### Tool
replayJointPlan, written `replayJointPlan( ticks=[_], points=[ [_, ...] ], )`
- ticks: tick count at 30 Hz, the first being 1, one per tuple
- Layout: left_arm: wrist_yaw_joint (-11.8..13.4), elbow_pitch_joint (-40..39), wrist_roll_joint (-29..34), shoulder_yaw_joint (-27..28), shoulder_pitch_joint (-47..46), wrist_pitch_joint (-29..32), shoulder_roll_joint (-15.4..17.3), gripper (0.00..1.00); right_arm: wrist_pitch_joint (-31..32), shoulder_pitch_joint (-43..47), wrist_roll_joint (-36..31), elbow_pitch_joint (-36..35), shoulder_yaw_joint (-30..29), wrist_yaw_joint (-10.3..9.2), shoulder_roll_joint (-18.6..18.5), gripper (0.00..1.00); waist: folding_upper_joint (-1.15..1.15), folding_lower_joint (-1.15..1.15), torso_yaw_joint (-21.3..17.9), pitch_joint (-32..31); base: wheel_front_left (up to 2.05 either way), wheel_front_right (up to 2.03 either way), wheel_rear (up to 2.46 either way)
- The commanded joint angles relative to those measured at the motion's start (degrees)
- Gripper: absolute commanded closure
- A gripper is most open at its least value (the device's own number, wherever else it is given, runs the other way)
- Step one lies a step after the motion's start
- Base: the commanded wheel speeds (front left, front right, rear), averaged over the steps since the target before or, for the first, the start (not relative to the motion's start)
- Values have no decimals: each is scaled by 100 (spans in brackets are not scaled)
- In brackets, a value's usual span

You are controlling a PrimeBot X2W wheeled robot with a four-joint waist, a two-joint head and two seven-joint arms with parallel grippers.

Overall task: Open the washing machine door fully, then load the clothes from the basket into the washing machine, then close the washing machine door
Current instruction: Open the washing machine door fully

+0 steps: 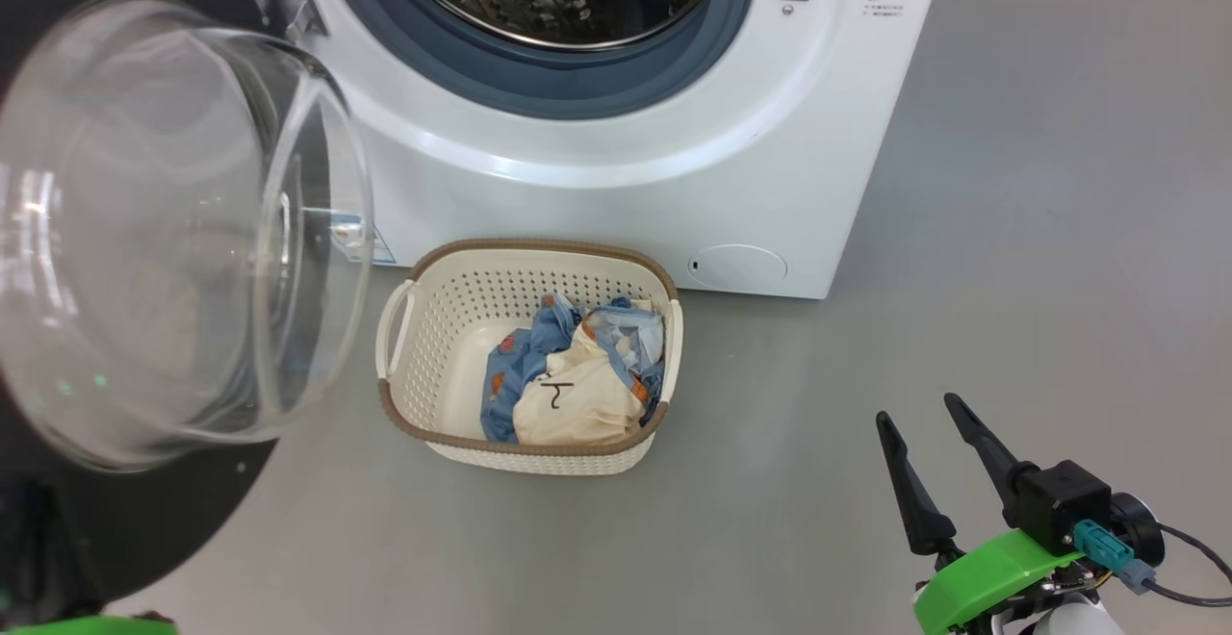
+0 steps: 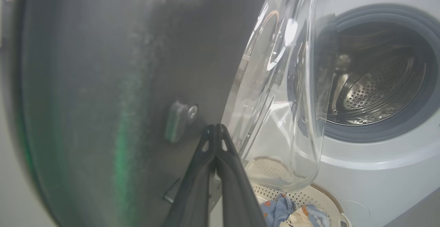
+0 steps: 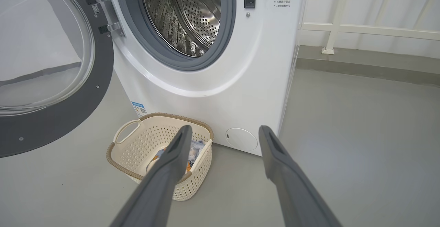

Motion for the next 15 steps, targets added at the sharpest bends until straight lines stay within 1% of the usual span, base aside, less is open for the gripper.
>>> replayJointPlan(
  ticks=[1,7,9,10,15],
  points=[
    [2,-65,84,392,-276,-37,196,100,-68,-121,39,-124,182,16,-27,0,0,0,-39,43,0,0,0],
    [-138,286,217,1074,-703,-37,259,100,-68,-172,52,-107,219,16,-79,0,0,0,-128,163,0,0,0],
    [-206,428,232,1301,-848,-37,321,100,-68,-183,56,-106,212,16,-98,0,0,0,-151,199,0,0,0],
    [-287,577,266,1493,-983,-37,396,100,-68,-201,63,-108,207,16,-114,0,0,0,-174,236,0,0,0],
    [-461,940,416,1853,-1314,-37,594,100,-68,-243,63,-127,196,16,-127,0,0,0,-203,326,0,0,0]
  ],
)
